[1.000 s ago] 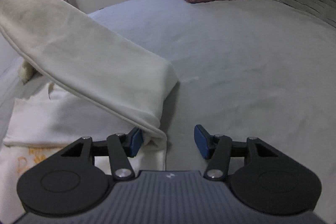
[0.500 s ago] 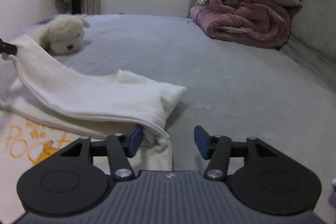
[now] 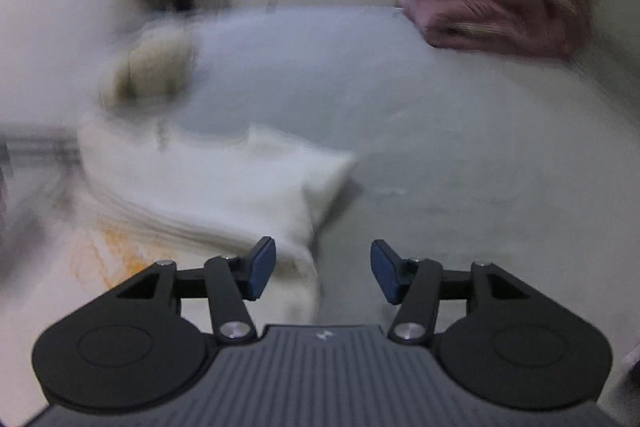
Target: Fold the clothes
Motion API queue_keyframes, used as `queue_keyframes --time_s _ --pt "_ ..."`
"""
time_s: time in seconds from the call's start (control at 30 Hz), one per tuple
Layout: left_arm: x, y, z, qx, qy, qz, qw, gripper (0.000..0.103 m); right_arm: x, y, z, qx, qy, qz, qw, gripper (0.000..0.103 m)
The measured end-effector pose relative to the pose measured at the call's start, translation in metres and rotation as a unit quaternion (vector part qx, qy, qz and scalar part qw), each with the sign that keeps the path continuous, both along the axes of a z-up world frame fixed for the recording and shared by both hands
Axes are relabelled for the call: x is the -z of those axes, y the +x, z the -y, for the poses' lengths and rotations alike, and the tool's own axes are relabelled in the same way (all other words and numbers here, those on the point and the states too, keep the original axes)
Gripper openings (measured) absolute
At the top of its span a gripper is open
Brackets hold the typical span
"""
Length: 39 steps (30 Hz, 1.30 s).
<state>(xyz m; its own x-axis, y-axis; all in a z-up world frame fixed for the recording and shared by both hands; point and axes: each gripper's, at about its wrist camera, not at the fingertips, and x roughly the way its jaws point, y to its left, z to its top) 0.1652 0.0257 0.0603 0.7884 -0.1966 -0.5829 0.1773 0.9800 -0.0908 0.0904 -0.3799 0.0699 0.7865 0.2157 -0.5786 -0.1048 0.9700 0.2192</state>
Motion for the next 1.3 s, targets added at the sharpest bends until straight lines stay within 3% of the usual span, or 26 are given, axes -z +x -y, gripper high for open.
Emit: queue_keyframes --time_s 0.03,0.07,0.1,0.23,0.4,0.43,0.63,0.7,0.8,0.9,1.03,1.2,1.27,1.3 --pt "0.0 0.0 0.0 0.001 -0.002 0.001 1.0 0.007 0.0 0.004 0.007 0.013 0.041 0.005 0.999 0.014" --pt "0.0 0.0 0.0 0.001 -0.003 0.001 1.0 0.007 0.003 0.008 0.006 0.017 0.052 0.006 0.998 0.004" --pt "0.0 0.0 0.0 0.001 -0.005 0.002 1.0 0.007 0.007 0.012 0.001 0.014 0.052 0.009 0.998 0.004" --pt "0.004 -0.005 -0.003 -0.005 0.005 0.006 1.0 0.007 0.033 0.027 -0.038 -0.036 -0.073 -0.015 0.997 0.0" --pt "0.021 -0.005 -0.006 -0.011 0.02 -0.005 0.9997 0.007 0.051 0.031 -0.039 -0.003 -0.158 -0.029 0.987 0.0" --pt "0.022 -0.005 -0.006 -0.01 0.017 -0.004 0.9998 0.007 0.053 0.03 -0.035 -0.005 -0.156 -0.028 0.987 0.0" --pt "0.023 -0.007 -0.009 0.001 0.014 0.001 0.9999 0.007 0.017 0.035 -0.021 0.004 -0.053 0.016 0.998 0.002" --pt "0.024 -0.008 -0.01 0.005 0.016 0.003 0.9999 0.007 0.014 0.053 -0.012 0.015 -0.011 -0.002 1.0 0.016" --pt "0.024 -0.009 -0.007 0.011 0.028 0.007 0.9995 0.007 0.027 0.094 0.008 0.057 0.083 -0.061 0.993 0.016" --pt "0.024 -0.01 -0.007 0.014 0.028 0.009 0.9995 0.007 0.042 0.117 0.019 0.072 0.162 -0.092 0.98 0.017" --pt "0.026 -0.009 -0.011 0.016 0.02 0.008 0.9996 0.008 0.043 0.127 0.016 0.04 0.152 -0.089 0.984 0.002" --pt "0.025 -0.011 -0.013 0.014 0.011 0.01 0.9998 0.008 0.028 0.125 0.027 0.047 0.15 -0.04 0.987 0.001" --pt "0.024 -0.012 -0.014 0.015 0.01 0.012 0.9998 0.008 0.03 0.121 0.026 0.056 0.149 -0.043 0.986 0.016" --pt "0.024 -0.013 -0.014 0.016 0.009 0.013 0.9998 0.008 0.034 0.12 0.026 0.055 0.156 -0.054 0.985 0.018"
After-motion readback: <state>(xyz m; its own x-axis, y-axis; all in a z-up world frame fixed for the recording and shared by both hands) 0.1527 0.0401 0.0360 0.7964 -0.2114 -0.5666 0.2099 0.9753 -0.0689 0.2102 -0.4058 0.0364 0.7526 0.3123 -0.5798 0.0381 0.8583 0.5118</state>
